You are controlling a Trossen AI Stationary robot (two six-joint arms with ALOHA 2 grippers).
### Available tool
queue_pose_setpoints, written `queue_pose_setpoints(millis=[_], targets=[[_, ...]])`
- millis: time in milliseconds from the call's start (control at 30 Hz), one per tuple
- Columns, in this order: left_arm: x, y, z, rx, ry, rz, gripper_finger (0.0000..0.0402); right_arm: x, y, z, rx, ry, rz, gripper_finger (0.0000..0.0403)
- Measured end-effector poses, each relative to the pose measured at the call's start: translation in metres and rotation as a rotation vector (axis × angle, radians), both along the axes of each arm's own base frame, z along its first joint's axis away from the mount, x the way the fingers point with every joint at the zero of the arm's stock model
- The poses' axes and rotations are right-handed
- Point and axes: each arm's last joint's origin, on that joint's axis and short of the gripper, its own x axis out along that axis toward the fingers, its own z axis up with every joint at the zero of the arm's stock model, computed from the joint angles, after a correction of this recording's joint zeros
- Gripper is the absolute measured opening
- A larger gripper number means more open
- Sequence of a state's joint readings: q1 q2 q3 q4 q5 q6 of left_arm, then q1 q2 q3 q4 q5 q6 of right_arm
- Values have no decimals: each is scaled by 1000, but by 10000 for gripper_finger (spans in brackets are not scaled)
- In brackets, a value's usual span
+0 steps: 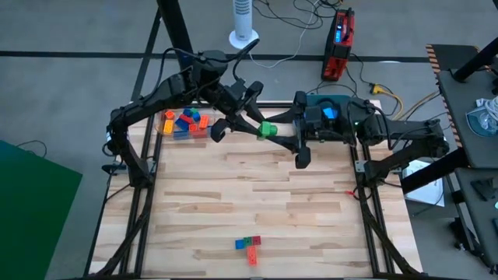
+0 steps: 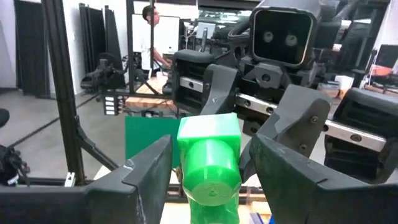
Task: Sort blocks by size
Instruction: Remove the big green game piece from transparent bin to blue bin
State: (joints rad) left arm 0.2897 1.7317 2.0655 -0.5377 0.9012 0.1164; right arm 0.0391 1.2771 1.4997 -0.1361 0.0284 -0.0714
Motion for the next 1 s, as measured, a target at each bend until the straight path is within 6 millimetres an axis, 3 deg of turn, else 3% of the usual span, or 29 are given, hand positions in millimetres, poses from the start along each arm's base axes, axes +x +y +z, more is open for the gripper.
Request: queue_pose_setpoints(millis=[567, 1000], targets=[[2, -2, 8, 27, -91, -8, 112, 0, 2, 6, -131, -77, 57, 244], [7, -4, 7, 44, -111, 20, 112, 7, -1, 5, -232, -109, 38, 187]])
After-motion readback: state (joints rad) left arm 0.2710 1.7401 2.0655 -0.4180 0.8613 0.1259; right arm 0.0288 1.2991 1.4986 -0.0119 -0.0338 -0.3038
